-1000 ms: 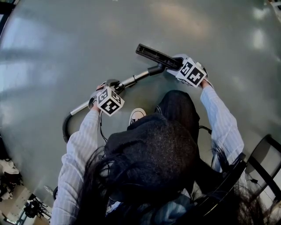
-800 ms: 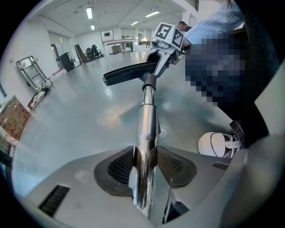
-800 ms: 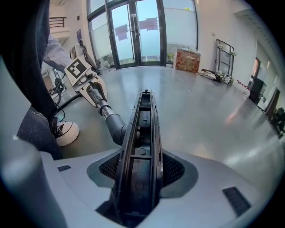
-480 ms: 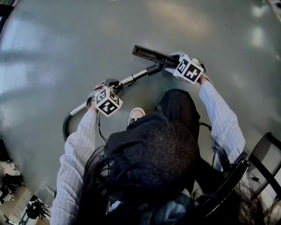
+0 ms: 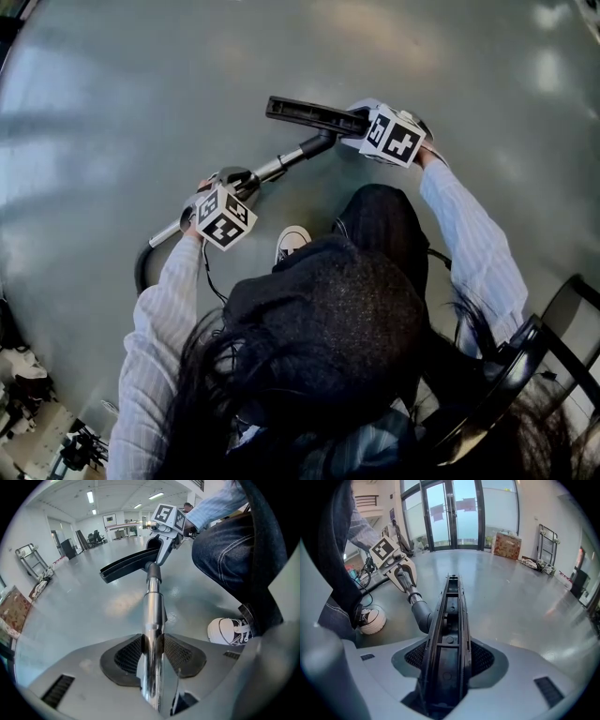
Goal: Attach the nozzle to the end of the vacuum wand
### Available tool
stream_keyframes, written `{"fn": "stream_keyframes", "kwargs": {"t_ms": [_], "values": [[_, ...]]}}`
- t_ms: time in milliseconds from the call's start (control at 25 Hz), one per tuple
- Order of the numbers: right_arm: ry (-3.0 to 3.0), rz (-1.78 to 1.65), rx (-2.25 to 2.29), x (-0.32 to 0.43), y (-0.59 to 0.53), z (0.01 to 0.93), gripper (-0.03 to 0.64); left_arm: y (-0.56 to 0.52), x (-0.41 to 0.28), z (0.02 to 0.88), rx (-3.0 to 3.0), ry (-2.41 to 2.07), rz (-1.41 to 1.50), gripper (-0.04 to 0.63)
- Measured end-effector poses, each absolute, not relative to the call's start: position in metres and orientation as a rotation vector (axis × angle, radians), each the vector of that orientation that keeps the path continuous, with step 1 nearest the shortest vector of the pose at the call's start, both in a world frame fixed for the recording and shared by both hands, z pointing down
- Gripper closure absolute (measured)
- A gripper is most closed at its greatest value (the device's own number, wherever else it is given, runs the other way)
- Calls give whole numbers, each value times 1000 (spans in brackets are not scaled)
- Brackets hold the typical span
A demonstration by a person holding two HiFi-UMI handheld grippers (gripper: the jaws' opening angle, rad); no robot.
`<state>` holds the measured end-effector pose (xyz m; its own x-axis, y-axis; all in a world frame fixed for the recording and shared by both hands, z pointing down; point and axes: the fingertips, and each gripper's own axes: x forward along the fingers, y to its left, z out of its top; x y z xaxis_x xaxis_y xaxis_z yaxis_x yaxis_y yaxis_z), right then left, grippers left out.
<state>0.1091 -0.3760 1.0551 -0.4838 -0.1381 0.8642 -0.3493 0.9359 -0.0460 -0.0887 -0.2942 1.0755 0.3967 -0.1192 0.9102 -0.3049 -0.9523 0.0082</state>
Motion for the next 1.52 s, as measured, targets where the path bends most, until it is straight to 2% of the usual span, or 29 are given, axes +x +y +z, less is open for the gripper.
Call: {"fn": "stream_keyframes", "kwargs": {"t_ms": [480,920,1160,1440,1520], "values": [[-1908,276,397,109,-376,1074,387,-297,-86,1087,2325,-394,1640,443],[-1859,281,468,115,-377,1070,373,-297,-90,1079,2309,-612,1463,430],[-1995,429,604,141,-372,1029,373,-311,-105,1036,2268,-845,1198,430],[-2262,761,999,168,-381,956,374,-318,-89,994,2175,-948,896,433],[-2314,829,1069,168,-374,948,375,-317,-81,990,2111,-993,767,458]]}}
